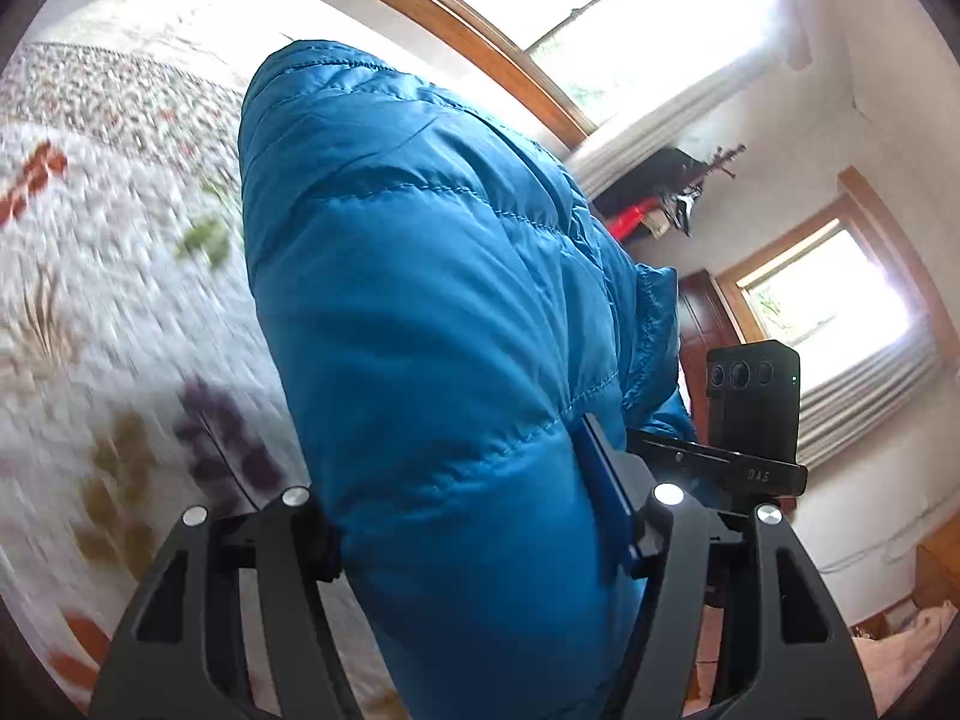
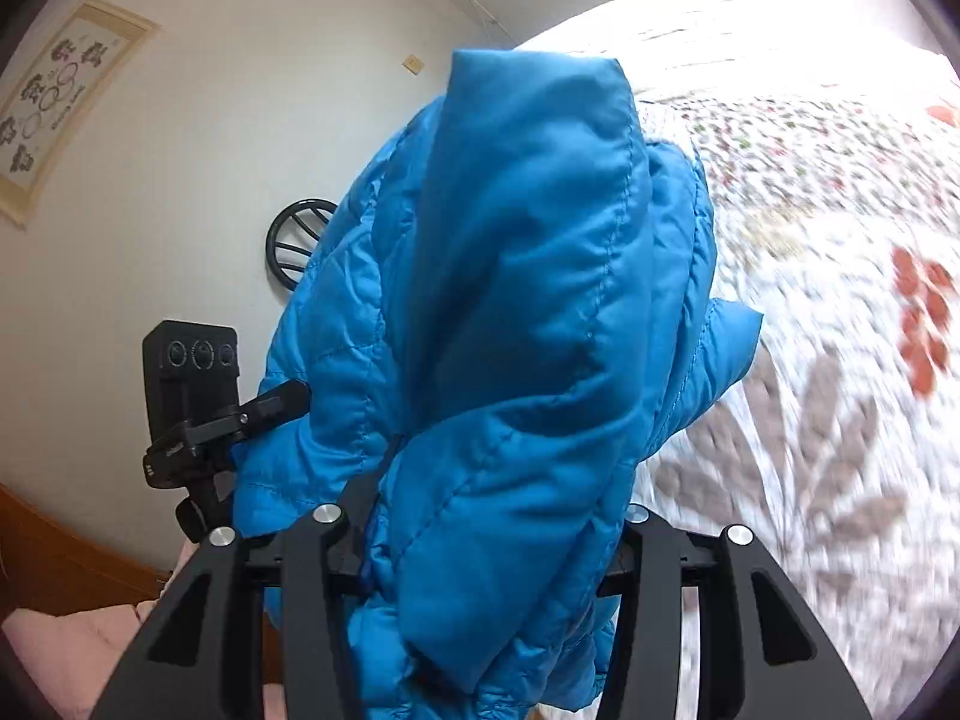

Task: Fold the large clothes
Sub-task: 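Lift the folded jacket bundle with both tools and turn it over, then lower the bundle onto the quilt and open both tools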

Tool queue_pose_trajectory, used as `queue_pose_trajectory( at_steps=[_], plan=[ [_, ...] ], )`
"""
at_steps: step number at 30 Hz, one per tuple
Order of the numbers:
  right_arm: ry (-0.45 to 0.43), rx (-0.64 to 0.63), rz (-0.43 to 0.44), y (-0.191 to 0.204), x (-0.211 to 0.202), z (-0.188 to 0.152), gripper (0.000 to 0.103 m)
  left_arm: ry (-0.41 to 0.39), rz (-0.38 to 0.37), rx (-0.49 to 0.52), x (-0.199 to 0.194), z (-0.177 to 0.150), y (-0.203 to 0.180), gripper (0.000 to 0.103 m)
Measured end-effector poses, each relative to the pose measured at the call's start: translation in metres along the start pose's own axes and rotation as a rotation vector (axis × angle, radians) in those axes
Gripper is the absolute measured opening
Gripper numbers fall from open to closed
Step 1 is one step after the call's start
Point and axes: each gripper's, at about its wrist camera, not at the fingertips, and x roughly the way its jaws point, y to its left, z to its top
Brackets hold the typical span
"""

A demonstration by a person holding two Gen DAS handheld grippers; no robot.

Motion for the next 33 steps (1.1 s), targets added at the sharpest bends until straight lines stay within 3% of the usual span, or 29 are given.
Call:
queue_pose_trajectory(
  at_steps=[7,12,17,22,25,29,31,33],
  plan=[
    [0.039,0.045,-0.03,-0.016,0.071,0.036,0.048,0.021,0.027,-0.036,0.024,0.055,0.064,0.062],
    [0.086,0.104,-0.028,-0.031,0.113,0.028,0.051,0.086,0.06,-0.064,0.048,0.057,0.103,0.068],
    [0.091,0.133,-0.007,-0.027,0.143,0.028,0.058,0.07,0.056,-0.084,0.055,0.05,0.117,0.079],
    [0.086,0.162,0.026,-0.037,0.122,0.017,0.065,0.075,0.075,-0.105,0.052,0.051,0.117,0.082],
    [0.065,0.13,-0.047,-0.035,0.105,0.019,0.073,0.084,0.137,-0.099,0.034,0.056,0.12,0.082],
    [0.043,0.09,-0.129,-0.016,0.075,0.006,0.08,0.074,0.253,-0.076,0.004,0.053,0.096,0.084],
    [0.021,0.079,-0.157,-0.007,0.057,-0.005,0.083,0.056,0.276,-0.067,-0.015,0.046,0.088,0.086],
    [-0.002,0.055,-0.229,0.005,0.038,-0.015,0.088,0.037,0.347,-0.046,-0.032,0.038,0.07,0.087]
  ],
)
